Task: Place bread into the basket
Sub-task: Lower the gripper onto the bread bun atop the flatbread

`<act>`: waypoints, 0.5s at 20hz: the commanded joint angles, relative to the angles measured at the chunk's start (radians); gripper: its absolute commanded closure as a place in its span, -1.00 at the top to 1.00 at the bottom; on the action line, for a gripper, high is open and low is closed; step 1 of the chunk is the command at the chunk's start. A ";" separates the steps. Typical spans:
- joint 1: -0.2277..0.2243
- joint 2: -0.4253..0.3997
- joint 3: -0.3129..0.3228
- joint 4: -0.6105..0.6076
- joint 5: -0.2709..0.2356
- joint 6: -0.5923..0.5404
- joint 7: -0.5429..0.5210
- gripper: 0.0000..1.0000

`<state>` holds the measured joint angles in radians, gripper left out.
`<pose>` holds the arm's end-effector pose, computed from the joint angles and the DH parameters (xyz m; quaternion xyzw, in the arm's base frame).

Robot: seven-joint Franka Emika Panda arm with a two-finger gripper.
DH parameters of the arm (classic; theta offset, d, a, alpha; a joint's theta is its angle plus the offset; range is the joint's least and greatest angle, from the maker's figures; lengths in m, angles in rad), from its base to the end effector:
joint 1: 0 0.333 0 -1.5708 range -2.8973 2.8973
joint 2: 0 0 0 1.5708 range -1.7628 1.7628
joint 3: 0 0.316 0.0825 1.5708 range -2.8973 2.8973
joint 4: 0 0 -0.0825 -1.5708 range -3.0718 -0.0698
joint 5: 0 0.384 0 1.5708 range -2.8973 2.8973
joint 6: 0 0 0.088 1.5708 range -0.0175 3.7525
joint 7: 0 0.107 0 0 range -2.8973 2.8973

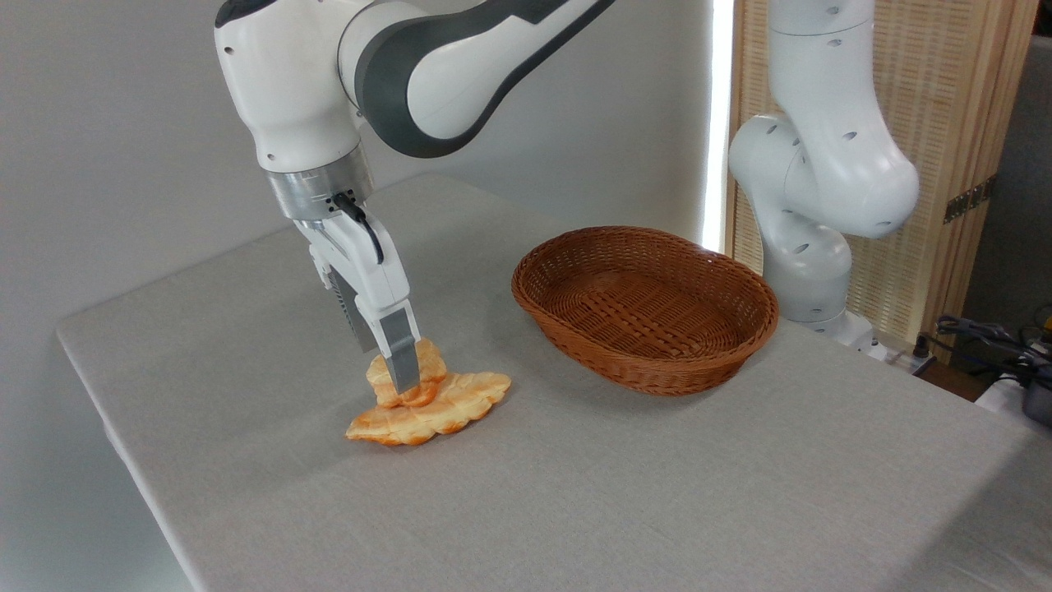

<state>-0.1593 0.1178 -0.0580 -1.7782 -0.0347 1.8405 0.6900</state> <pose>0.5770 -0.1289 0.4811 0.9006 -0.4333 -0.0222 0.0259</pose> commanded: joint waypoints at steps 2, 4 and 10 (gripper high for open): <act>-0.009 0.008 -0.002 0.003 0.038 -0.021 0.023 1.00; -0.009 0.016 -0.005 0.003 0.038 -0.021 0.022 1.00; -0.011 0.034 -0.006 0.003 0.039 -0.021 0.023 1.00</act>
<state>-0.1679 0.1407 -0.0651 -1.7814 -0.0127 1.8318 0.7007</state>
